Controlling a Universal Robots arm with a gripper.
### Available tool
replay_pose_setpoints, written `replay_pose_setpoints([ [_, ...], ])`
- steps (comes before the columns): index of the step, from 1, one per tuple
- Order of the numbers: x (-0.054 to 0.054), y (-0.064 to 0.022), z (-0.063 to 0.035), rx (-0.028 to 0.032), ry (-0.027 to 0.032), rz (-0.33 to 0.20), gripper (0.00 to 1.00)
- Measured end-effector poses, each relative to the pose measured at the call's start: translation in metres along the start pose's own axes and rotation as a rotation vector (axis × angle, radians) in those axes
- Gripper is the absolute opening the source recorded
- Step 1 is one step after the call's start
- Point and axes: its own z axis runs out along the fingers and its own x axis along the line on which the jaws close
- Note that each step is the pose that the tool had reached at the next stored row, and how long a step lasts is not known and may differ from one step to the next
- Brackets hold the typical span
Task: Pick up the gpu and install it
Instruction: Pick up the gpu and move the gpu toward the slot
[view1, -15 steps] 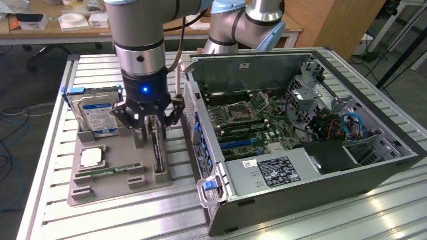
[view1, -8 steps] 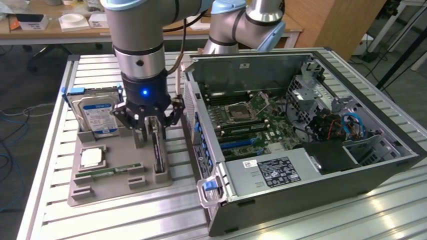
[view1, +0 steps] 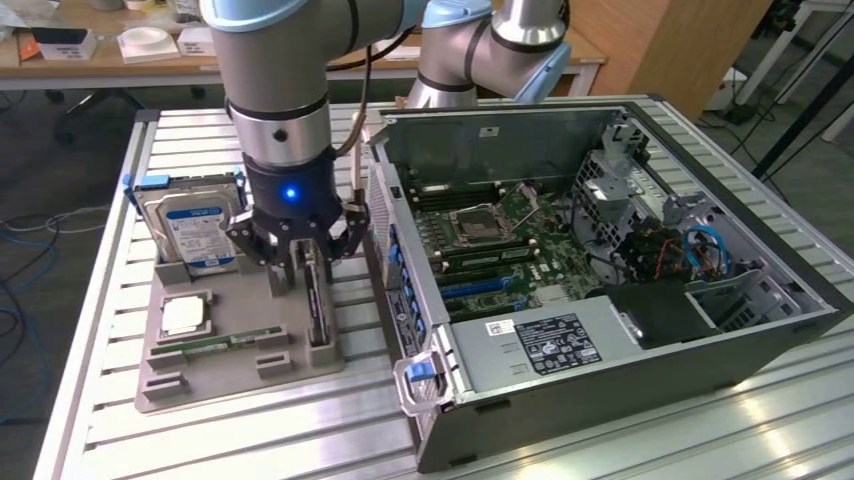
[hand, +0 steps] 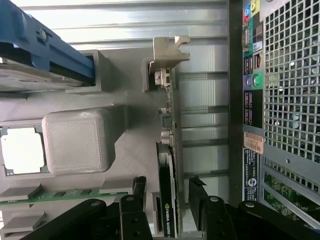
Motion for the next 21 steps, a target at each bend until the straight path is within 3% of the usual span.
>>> replay_pose_setpoints([
  [10,0.0002,-0.0014,0.0098,0.0000,-0.0001,0.000,0.47],
  [21,0.0002,-0.0014,0.0108,0.0001,-0.0001,0.000,0.46],
])
